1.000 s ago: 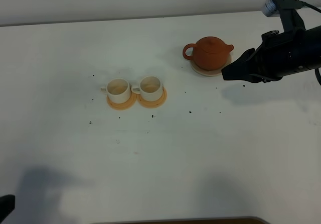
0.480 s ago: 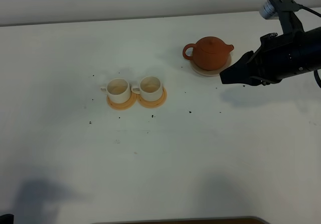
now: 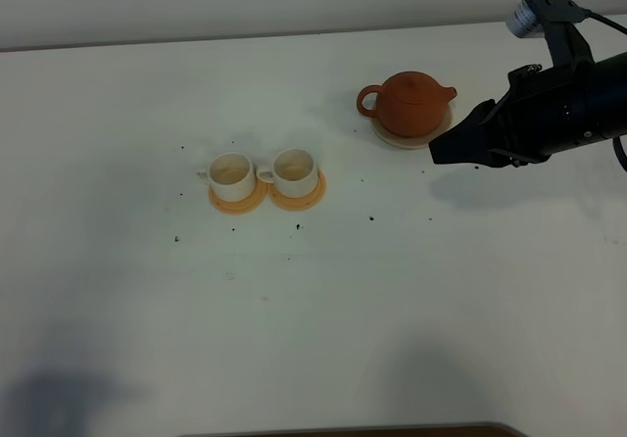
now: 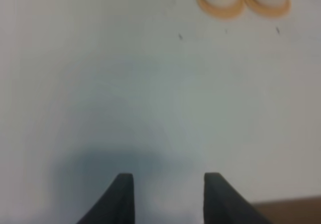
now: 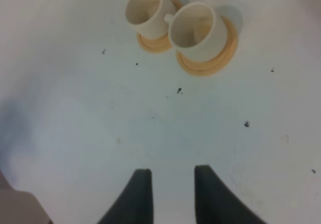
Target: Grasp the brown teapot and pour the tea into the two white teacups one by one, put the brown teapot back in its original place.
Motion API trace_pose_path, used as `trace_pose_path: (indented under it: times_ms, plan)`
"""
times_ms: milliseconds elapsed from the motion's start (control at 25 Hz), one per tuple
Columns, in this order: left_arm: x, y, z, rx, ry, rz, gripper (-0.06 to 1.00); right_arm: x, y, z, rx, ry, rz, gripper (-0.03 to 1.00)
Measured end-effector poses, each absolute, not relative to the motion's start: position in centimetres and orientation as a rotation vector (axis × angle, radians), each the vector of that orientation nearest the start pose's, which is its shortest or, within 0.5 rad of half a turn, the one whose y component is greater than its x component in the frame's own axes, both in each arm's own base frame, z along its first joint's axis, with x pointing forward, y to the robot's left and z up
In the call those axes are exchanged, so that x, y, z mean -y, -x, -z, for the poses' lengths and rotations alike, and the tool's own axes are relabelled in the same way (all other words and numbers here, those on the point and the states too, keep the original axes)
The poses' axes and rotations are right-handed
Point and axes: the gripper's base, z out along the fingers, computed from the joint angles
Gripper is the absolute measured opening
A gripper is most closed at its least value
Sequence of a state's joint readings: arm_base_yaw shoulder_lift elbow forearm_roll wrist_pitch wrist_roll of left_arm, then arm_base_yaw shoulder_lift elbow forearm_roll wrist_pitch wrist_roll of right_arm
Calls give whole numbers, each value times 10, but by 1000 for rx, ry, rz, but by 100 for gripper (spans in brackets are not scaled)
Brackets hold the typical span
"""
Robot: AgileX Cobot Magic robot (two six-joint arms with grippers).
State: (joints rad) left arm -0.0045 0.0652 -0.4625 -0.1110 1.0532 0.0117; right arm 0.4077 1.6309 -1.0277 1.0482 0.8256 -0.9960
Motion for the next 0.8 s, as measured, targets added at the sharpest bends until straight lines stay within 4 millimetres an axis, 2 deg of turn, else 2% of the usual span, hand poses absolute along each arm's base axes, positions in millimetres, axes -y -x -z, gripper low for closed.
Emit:
trace_pose_path:
  times_ms: [120,520,640,800]
  plan:
    - [9,1,-267,-2076,-17,127,37,-181,-273,-238,-2352,912,-989,24]
    - [9,1,-267,-2077,-6,122,37,-182,-277,-243,-2321,871,-991,24]
    - [9,1,-267,-2076,14,110,37,-188,-281,-253,-2275,891,-975,24]
    - [9,1,-267,-2075,53,89,37,-208,-285,-278,-2158,954,-917,24]
